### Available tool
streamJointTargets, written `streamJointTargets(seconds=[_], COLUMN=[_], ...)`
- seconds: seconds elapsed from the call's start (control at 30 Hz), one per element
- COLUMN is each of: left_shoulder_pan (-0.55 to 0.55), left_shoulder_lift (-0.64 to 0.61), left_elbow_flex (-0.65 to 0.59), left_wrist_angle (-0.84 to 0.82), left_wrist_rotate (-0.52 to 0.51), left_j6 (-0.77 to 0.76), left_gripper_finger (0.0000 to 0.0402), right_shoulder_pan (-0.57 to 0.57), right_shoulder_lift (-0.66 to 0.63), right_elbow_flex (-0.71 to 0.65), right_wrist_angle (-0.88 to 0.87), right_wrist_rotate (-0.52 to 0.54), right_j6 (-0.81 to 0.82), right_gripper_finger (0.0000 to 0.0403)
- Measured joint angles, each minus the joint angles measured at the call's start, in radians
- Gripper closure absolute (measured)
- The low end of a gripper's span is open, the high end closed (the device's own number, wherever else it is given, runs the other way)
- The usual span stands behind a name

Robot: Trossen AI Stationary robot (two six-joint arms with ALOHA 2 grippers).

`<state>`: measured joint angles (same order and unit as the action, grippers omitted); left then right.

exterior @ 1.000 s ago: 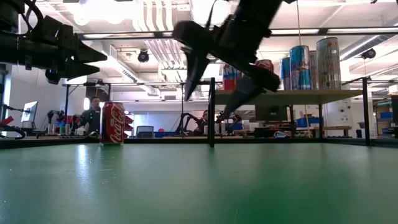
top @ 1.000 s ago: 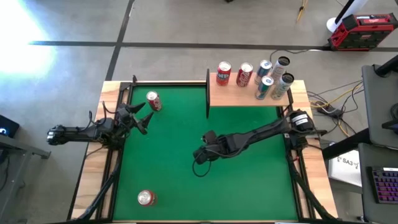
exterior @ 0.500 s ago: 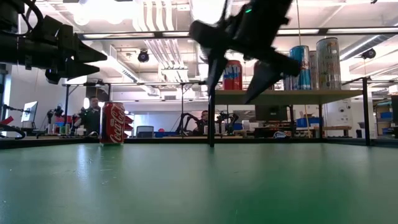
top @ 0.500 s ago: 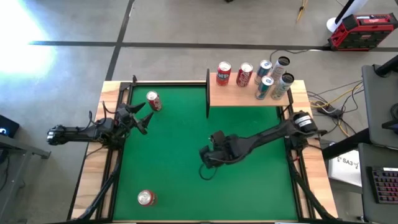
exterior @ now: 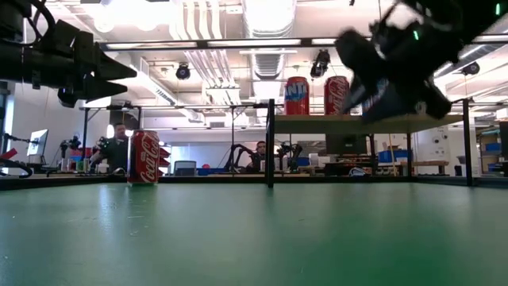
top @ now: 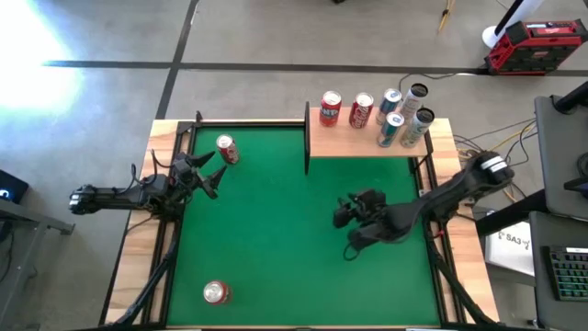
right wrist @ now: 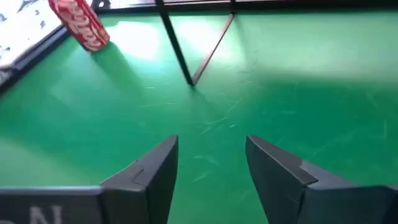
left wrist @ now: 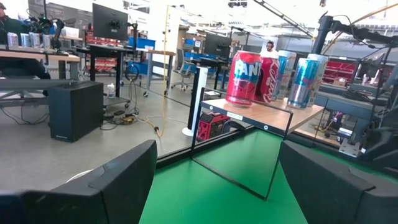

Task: Place canned beverage on shelf
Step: Put the red white soda can on the shelf aligned with the other red white soda can

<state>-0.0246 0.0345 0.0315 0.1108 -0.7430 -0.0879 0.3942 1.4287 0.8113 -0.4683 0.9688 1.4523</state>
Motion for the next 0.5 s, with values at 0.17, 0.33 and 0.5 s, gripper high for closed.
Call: streamJointTargets(seconds=[0.17, 0.33, 0.5], left_shoulder_pan=[0.0, 0.0, 0.0], left_shoulder_lift=[0.0, 0.0, 0.0], left_elbow_flex=[0.0, 0.0, 0.0], left_wrist_angle=[0.0, 0.0, 0.0], left_wrist_rotate=[0.0, 0.0, 0.0], left_j6=[0.0, 0.0, 0.0], left_gripper_finger=[0.0078, 0.0078, 0.0078], right_shoulder_pan=[-0.089, -0.225, -0.333], right_shoulder_lift=[-0.098, -0.11, -0.093], right_elbow_flex=[-0.258, -0.452, -0.505], right_wrist_angle=[0.537, 1.096, 1.264], right_wrist_rotate=[-0.157, -0.62, -0.94], right_j6=[-0.4, -0.864, -1.003], right_gripper_finger=[0.0229, 0.0229, 0.0229])
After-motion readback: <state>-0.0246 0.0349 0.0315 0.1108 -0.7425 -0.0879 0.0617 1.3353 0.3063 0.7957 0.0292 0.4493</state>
